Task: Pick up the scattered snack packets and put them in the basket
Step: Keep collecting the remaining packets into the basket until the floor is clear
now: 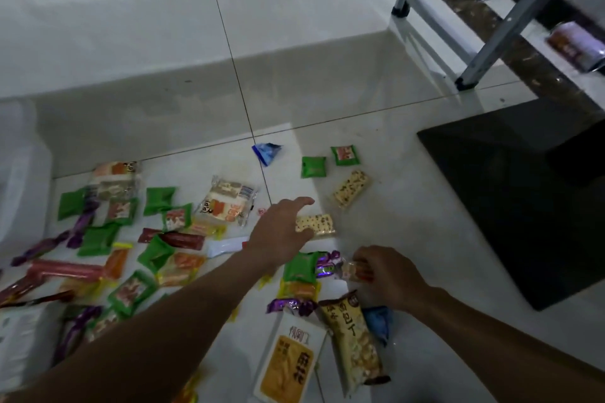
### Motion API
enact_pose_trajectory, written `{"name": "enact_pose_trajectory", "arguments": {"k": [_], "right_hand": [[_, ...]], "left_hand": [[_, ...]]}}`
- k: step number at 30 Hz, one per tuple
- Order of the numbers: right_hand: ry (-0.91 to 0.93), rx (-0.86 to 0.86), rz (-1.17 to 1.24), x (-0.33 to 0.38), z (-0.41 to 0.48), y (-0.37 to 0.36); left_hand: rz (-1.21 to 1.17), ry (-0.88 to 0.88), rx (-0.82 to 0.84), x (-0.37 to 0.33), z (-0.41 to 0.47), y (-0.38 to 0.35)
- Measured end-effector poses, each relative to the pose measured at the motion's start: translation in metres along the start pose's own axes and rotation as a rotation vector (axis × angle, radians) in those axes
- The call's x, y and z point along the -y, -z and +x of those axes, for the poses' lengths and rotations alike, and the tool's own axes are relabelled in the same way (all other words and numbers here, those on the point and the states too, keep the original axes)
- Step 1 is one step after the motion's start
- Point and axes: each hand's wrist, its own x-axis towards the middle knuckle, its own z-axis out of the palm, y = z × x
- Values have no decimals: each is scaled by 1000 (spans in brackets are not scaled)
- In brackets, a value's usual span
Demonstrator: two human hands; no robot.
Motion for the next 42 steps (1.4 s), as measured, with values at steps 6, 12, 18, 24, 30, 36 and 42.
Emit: {"name": "enact_pose_trajectory", "arguments": {"k": [6,12,18,24,30,36,42], "right_hand": [[-8,-238,208,4,14,0],[-98,-324,607,45,30,26],[-12,-347,807,127,52,59],[108,-250,840,236,63,106],[168,-193,923,359,84,112],[106,-126,1009,464,120,70],[47,-75,951,519,150,33]], "left_hand": [[555,-28,28,10,19,-22],[385,16,-189,20,11,-13],[285,155,-436,31,-14,76],[283,304,-671,50,-61,205],[210,461,-833,100,-117,294],[-28,685,-910,201,-163,326],[-390,791,-949,268,-162,306]]}}
